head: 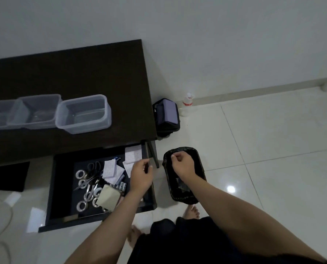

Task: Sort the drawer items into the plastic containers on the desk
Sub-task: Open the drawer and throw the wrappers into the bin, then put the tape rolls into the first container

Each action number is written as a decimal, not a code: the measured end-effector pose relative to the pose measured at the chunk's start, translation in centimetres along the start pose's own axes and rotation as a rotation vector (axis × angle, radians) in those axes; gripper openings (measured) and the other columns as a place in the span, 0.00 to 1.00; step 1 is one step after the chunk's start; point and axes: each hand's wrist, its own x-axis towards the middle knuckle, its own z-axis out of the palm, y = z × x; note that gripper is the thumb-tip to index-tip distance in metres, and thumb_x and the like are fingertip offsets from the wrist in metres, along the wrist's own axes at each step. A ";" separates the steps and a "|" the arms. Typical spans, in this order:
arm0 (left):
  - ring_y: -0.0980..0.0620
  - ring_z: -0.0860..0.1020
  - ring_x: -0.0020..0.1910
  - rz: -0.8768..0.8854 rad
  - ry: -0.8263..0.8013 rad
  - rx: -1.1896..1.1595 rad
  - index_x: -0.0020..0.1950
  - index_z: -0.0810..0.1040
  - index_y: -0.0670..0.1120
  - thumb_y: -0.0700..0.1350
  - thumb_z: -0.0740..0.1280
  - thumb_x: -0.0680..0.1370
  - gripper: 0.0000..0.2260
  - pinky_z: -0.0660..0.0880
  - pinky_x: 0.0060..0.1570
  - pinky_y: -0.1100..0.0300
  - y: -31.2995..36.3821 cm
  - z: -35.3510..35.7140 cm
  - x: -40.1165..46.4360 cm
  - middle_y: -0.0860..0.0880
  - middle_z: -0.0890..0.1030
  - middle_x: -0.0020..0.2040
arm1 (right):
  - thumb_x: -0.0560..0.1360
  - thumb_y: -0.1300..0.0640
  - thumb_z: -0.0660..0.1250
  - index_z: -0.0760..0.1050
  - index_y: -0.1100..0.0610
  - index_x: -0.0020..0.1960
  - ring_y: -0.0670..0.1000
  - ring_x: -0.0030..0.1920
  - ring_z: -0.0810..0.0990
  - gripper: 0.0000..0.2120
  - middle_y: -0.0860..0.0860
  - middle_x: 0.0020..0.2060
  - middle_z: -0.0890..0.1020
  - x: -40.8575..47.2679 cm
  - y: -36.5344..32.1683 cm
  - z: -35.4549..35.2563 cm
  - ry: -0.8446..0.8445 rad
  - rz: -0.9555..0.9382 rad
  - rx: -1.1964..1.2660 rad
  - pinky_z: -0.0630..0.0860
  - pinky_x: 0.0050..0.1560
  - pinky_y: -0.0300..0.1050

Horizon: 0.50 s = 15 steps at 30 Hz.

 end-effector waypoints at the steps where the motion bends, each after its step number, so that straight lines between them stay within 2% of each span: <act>1: 0.46 0.75 0.61 -0.005 0.008 -0.008 0.62 0.75 0.43 0.40 0.64 0.78 0.13 0.73 0.58 0.56 -0.7 -1.1 -0.2 0.43 0.75 0.62 | 0.76 0.57 0.65 0.77 0.59 0.51 0.50 0.44 0.78 0.08 0.52 0.42 0.81 -1.3 -0.5 1.2 0.006 -0.041 -0.016 0.72 0.48 0.41; 4: 0.48 0.76 0.56 -0.018 0.020 0.007 0.61 0.75 0.43 0.41 0.64 0.78 0.12 0.70 0.53 0.61 -3.4 -4.7 -0.8 0.44 0.75 0.61 | 0.76 0.57 0.63 0.76 0.59 0.52 0.50 0.41 0.78 0.08 0.54 0.42 0.81 -5.1 -1.8 4.8 0.020 -0.165 -0.046 0.72 0.44 0.40; 8: 0.47 0.76 0.55 -0.042 0.037 0.044 0.61 0.76 0.44 0.42 0.65 0.77 0.13 0.72 0.52 0.58 -7.8 -9.9 -1.5 0.45 0.76 0.59 | 0.75 0.57 0.62 0.75 0.57 0.51 0.53 0.42 0.78 0.07 0.54 0.43 0.80 -9.0 -2.5 9.7 -0.014 -0.330 -0.174 0.75 0.43 0.46; 10: 0.45 0.77 0.56 -0.044 0.046 0.062 0.59 0.77 0.44 0.41 0.66 0.76 0.12 0.74 0.55 0.54 -10.2 -12.7 -1.7 0.44 0.78 0.57 | 0.74 0.58 0.63 0.75 0.58 0.50 0.54 0.43 0.78 0.06 0.55 0.43 0.79 -10.5 -2.6 12.3 -0.039 -0.383 -0.231 0.75 0.43 0.48; 12: 0.45 0.77 0.58 -0.071 0.029 0.068 0.60 0.76 0.44 0.41 0.66 0.76 0.13 0.74 0.58 0.53 -11.7 -14.6 -1.7 0.44 0.78 0.59 | 0.75 0.58 0.63 0.75 0.58 0.51 0.55 0.43 0.77 0.07 0.56 0.44 0.78 -11.3 -2.5 13.8 -0.068 -0.374 -0.249 0.74 0.43 0.48; 15: 0.45 0.76 0.58 -0.110 -0.007 0.083 0.62 0.75 0.43 0.42 0.66 0.76 0.15 0.73 0.55 0.55 -13.7 -17.3 -1.8 0.46 0.77 0.57 | 0.75 0.58 0.62 0.73 0.57 0.53 0.52 0.41 0.75 0.08 0.56 0.48 0.77 -12.4 -2.3 16.1 -0.082 -0.328 -0.246 0.73 0.41 0.45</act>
